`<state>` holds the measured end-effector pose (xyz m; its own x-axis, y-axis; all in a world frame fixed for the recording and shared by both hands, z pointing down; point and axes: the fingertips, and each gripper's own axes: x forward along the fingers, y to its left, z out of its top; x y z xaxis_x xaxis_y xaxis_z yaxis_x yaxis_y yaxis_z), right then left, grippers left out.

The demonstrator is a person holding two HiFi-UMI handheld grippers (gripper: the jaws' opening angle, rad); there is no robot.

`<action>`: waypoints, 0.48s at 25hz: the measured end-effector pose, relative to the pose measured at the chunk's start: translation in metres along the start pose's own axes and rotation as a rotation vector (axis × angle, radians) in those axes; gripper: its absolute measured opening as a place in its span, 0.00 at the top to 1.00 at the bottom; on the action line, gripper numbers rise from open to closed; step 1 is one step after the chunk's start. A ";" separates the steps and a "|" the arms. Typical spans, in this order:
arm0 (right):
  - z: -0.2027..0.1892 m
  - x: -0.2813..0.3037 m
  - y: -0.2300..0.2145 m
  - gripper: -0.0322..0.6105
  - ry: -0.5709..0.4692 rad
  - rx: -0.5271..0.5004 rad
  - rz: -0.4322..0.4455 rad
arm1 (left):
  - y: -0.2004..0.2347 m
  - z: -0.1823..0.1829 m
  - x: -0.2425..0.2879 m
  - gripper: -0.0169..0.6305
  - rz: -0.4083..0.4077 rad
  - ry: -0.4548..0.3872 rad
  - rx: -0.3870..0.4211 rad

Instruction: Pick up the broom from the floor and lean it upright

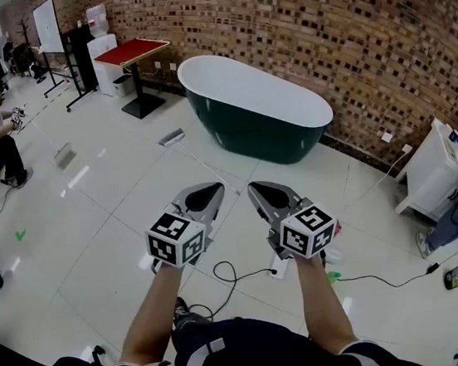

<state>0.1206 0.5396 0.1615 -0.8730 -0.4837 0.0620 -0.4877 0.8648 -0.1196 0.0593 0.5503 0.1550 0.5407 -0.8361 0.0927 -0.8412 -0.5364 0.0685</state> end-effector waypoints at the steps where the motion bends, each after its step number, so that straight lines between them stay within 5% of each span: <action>1: 0.001 0.004 -0.001 0.95 0.001 0.001 -0.002 | 0.005 0.001 -0.001 0.97 0.003 0.002 0.000; 12: -0.019 0.049 -0.024 0.95 0.032 0.028 -0.010 | 0.061 -0.019 0.009 0.97 0.016 0.026 -0.026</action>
<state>0.0895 0.4977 0.1865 -0.8682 -0.4870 0.0951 -0.4961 0.8558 -0.1466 0.0133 0.5121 0.1794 0.5274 -0.8412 0.1194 -0.8495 -0.5194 0.0927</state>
